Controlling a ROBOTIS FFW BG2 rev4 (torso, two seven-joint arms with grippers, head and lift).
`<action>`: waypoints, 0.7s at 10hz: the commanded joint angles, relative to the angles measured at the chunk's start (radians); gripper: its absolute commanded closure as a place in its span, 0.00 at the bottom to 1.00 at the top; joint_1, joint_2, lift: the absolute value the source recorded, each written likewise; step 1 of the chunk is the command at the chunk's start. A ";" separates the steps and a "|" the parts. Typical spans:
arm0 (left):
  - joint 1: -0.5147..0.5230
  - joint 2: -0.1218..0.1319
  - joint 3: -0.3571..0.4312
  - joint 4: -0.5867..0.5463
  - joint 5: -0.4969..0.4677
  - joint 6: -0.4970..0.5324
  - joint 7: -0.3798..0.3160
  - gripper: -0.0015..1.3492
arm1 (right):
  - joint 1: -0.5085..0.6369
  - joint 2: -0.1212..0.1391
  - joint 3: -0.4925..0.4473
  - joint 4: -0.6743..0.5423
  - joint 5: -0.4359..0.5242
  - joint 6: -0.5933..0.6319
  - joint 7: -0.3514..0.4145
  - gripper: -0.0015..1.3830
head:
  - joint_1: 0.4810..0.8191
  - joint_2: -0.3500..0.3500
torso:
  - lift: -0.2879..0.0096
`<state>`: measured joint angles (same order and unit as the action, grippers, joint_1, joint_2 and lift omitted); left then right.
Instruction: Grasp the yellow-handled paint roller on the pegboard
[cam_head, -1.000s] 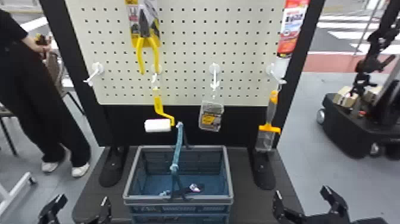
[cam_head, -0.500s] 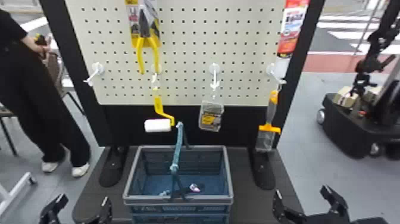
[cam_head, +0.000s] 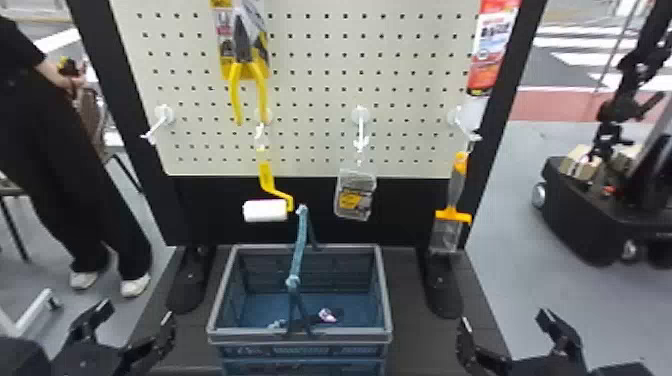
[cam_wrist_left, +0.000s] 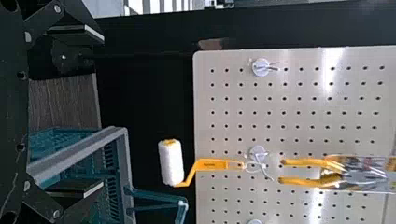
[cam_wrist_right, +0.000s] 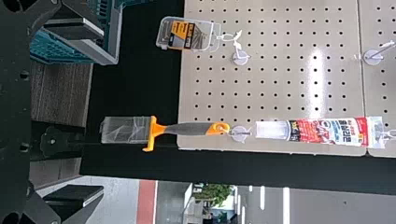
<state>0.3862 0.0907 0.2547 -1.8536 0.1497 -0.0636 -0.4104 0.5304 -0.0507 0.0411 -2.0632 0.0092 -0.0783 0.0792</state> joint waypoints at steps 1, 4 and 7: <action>-0.109 0.047 0.012 0.124 0.004 0.022 -0.070 0.16 | -0.002 0.000 0.003 -0.005 -0.001 0.000 0.004 0.09 | 0.20 0.50 | 0.63; -0.285 0.106 0.014 0.272 0.016 0.045 -0.171 0.16 | -0.023 -0.001 0.023 -0.005 -0.009 0.000 0.019 0.09 | 0.20 0.50 | 0.63; -0.431 0.129 0.000 0.306 -0.027 0.120 -0.271 0.16 | -0.036 -0.008 0.037 -0.012 -0.021 -0.002 0.024 0.09 | 0.20 0.50 | 0.63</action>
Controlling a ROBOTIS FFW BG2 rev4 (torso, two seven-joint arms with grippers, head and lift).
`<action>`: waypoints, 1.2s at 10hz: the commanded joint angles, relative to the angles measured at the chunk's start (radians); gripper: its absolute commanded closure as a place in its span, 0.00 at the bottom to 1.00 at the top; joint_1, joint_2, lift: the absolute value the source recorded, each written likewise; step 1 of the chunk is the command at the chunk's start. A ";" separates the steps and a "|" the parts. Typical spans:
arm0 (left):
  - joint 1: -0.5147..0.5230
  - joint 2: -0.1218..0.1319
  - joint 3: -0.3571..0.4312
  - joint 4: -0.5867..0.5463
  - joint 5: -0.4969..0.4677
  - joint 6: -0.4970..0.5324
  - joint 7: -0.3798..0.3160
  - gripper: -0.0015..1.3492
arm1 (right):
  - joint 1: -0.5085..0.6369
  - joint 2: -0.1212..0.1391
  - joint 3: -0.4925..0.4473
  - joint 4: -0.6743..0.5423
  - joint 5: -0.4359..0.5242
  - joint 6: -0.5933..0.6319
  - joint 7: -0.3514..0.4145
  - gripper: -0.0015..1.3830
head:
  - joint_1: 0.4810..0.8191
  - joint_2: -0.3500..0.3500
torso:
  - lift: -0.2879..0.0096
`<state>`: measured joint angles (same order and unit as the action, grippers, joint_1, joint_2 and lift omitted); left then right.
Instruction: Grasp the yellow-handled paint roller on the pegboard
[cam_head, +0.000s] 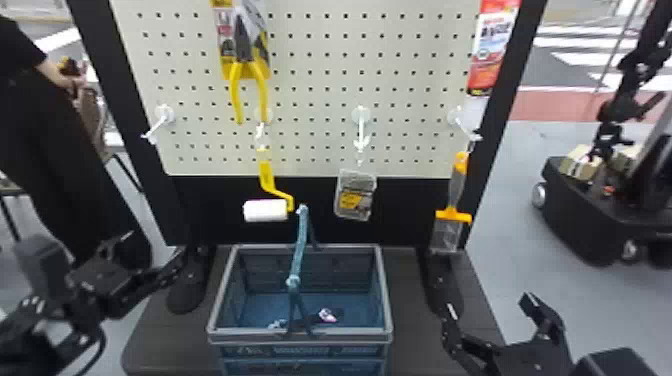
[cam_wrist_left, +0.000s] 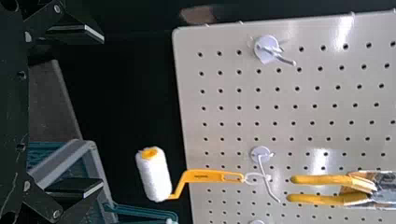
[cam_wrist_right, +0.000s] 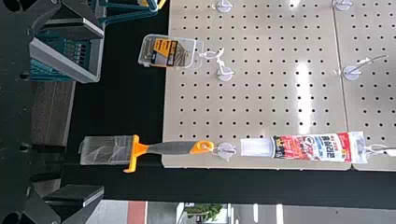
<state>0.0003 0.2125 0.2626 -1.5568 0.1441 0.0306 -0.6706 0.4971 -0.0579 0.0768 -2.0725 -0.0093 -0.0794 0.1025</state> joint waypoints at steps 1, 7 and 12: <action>-0.109 0.018 -0.026 0.056 -0.034 0.055 -0.070 0.16 | -0.009 -0.003 0.009 -0.005 -0.008 -0.002 0.002 0.09 | 0.20 0.50 | 0.63; -0.419 0.048 -0.155 0.319 -0.024 0.114 -0.277 0.16 | -0.078 -0.028 0.063 0.007 -0.038 -0.013 0.036 0.09 | 0.20 0.50 | 0.63; -0.534 0.048 -0.263 0.515 0.037 0.130 -0.360 0.16 | -0.112 -0.045 0.107 0.037 -0.058 -0.016 0.043 0.09 | 0.20 0.50 | 0.63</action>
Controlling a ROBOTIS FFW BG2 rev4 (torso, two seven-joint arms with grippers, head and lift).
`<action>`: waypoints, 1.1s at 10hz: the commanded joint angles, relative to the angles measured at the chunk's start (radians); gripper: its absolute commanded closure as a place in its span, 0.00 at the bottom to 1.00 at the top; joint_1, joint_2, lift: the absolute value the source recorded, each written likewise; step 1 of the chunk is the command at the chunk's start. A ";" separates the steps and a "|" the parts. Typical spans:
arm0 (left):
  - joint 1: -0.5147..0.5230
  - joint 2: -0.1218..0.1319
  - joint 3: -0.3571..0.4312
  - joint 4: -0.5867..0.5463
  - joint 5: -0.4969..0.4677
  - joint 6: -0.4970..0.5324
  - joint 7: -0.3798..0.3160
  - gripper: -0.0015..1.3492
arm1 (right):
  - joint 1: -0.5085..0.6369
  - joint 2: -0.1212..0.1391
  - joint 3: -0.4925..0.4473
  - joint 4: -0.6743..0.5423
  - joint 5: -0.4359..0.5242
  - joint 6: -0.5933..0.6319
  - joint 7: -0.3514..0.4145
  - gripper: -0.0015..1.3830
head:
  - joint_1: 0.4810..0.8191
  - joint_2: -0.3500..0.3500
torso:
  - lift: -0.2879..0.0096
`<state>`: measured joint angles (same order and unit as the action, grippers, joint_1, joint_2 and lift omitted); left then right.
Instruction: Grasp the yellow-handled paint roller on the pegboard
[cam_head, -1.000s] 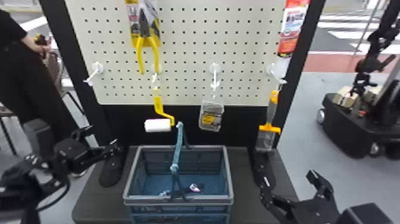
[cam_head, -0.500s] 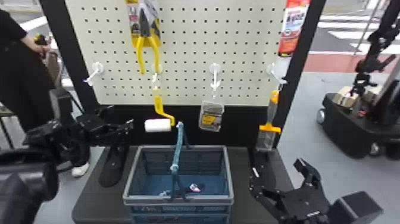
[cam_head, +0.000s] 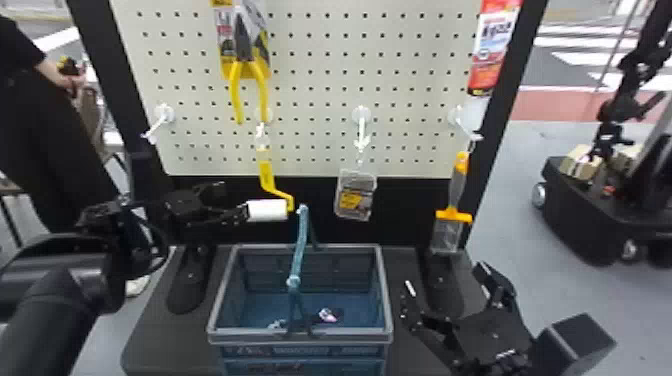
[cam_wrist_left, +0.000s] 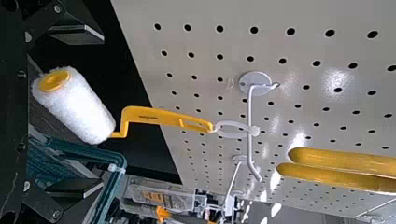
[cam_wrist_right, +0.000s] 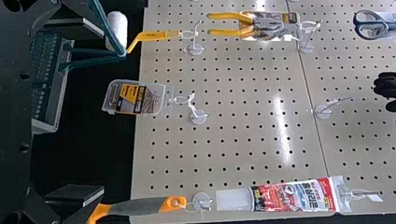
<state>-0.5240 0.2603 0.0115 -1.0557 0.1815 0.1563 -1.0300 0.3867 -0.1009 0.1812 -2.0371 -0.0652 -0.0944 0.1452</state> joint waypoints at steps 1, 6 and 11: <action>-0.032 0.001 -0.027 0.028 -0.010 0.003 -0.010 0.16 | -0.004 -0.003 0.007 0.006 -0.004 -0.001 0.001 0.09 | 0.20 0.50 | 0.63; -0.139 0.001 -0.116 0.078 -0.040 0.003 -0.018 0.16 | -0.051 -0.020 0.043 0.043 -0.016 -0.007 0.010 0.09 | 0.20 0.50 | 0.63; -0.176 -0.016 -0.153 0.105 -0.063 0.025 0.001 0.73 | -0.075 -0.031 0.058 0.070 -0.022 -0.022 0.024 0.09 | 0.20 0.50 | 0.63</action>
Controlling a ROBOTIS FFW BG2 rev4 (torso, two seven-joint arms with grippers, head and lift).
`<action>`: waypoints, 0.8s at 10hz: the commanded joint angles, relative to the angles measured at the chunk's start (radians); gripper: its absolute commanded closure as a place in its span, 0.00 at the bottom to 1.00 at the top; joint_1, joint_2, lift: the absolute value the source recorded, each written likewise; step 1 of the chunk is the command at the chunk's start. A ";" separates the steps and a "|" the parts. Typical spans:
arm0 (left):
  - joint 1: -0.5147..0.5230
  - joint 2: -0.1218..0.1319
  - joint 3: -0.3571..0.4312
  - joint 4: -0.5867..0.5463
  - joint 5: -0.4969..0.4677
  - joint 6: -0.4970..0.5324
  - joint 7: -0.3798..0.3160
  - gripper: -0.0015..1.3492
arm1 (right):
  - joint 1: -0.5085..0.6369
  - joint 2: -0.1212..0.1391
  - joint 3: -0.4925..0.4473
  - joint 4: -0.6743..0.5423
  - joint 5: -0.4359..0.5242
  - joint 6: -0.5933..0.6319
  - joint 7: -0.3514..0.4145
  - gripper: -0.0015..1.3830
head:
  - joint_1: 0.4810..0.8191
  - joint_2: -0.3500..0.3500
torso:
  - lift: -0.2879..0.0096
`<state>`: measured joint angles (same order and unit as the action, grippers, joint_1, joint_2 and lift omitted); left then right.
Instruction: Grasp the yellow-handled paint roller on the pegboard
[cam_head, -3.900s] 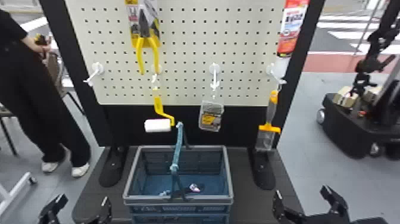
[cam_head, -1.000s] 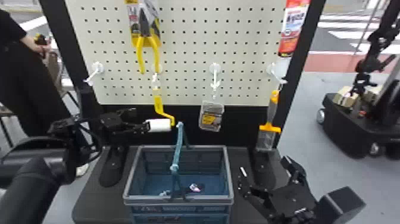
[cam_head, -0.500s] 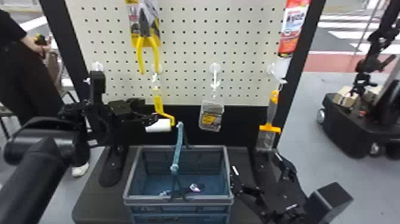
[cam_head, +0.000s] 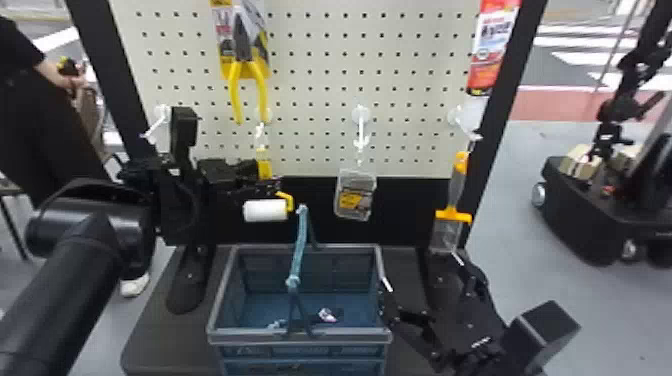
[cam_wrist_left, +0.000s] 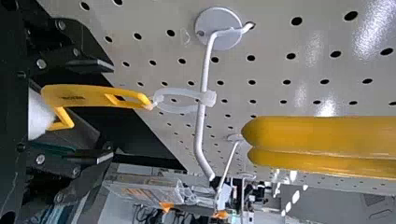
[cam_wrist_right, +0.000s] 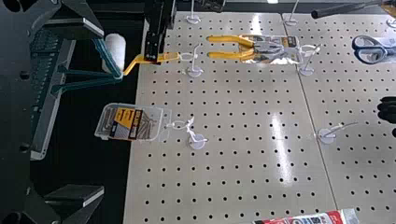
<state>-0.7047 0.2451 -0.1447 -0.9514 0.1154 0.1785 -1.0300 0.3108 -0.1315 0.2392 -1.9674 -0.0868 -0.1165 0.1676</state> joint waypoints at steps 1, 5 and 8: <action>0.005 -0.001 0.007 0.000 -0.002 0.003 0.005 0.79 | 0.003 0.000 0.000 0.003 -0.001 0.000 0.000 0.09 | 0.20 0.50 | 0.63; 0.020 -0.003 0.027 0.000 0.010 -0.020 0.021 0.90 | 0.005 -0.002 0.000 0.007 -0.002 0.000 0.000 0.09 | 0.20 0.50 | 0.63; 0.029 -0.003 0.034 0.000 0.016 -0.028 0.028 0.90 | 0.010 -0.002 0.000 0.005 -0.004 0.000 0.000 0.09 | 0.20 0.50 | 0.63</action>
